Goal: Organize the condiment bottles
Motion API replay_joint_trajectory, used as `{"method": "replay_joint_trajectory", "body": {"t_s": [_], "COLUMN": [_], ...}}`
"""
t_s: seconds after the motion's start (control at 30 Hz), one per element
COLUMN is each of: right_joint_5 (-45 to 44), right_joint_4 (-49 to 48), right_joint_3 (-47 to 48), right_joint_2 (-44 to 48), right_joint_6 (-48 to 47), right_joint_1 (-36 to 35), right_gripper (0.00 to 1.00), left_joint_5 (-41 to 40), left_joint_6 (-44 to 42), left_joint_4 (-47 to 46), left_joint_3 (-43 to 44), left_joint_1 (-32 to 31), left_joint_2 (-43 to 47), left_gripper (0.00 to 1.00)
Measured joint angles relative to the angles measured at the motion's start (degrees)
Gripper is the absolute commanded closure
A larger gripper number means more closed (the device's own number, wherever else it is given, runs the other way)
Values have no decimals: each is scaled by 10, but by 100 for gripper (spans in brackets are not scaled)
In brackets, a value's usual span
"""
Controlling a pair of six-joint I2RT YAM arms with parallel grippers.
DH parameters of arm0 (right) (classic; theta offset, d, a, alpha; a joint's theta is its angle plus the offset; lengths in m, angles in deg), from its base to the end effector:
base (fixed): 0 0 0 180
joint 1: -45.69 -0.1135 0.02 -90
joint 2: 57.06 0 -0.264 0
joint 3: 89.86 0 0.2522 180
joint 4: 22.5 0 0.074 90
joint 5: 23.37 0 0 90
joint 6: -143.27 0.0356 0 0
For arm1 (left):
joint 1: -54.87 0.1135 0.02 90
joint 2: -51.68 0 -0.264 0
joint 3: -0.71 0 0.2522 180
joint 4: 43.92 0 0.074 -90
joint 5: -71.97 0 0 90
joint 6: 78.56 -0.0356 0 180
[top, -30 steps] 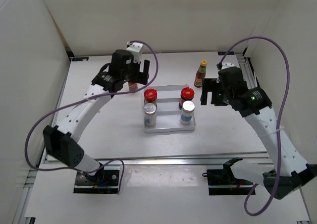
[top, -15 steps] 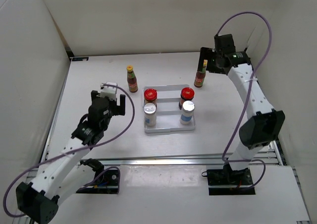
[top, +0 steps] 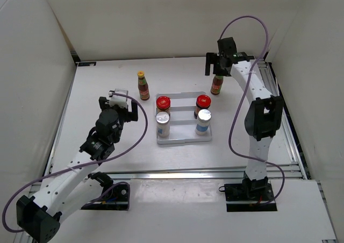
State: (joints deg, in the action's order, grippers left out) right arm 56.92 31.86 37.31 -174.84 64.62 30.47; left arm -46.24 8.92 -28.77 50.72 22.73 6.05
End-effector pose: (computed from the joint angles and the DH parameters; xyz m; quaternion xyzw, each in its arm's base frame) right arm 0.4542 0.1173 0.3111 0.0013 0.9210 0.0116 0.3893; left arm 0.1701 -0.0870 0.3018 0.0742 0.7595 0.0234 0.6458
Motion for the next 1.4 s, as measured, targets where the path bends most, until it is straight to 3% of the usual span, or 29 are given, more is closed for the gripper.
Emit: {"method": "replay_joint_trajectory", "body": {"t_s": [0.17, 0.43, 0.7, 0.8, 0.97, 1.17, 1.4], "right_joint_5": [-23, 2, 29, 37, 41, 35, -21], "right_joint_4": [-2, 12, 28, 28, 25, 27, 59], "right_joint_3": [58, 147, 147, 146, 146, 146, 112], "right_joint_2": [-47, -110, -123, -123, -125, -122, -76], "right_joint_6": [-14, -10, -2, 0, 0, 2, -1], "right_joint_1": [5, 42, 54, 50, 48, 47, 32], "right_gripper": [0, 25, 44, 53, 78, 95, 99], "left_joint_5": [-6, -11, -12, -14, -15, -16, -17], "left_joint_6": [-2, -7, -11, -11, -11, -11, -11], "left_joint_4": [-17, -27, -28, -28, -28, -29, -29], "left_joint_3": [0, 0, 0, 0, 0, 0, 0], "left_joint_1": [0, 0, 0, 0, 0, 0, 0], "left_joint_2": [13, 12, 9, 8, 8, 4, 3], "left_gripper": [0, 0, 0, 0, 0, 0, 0]}}
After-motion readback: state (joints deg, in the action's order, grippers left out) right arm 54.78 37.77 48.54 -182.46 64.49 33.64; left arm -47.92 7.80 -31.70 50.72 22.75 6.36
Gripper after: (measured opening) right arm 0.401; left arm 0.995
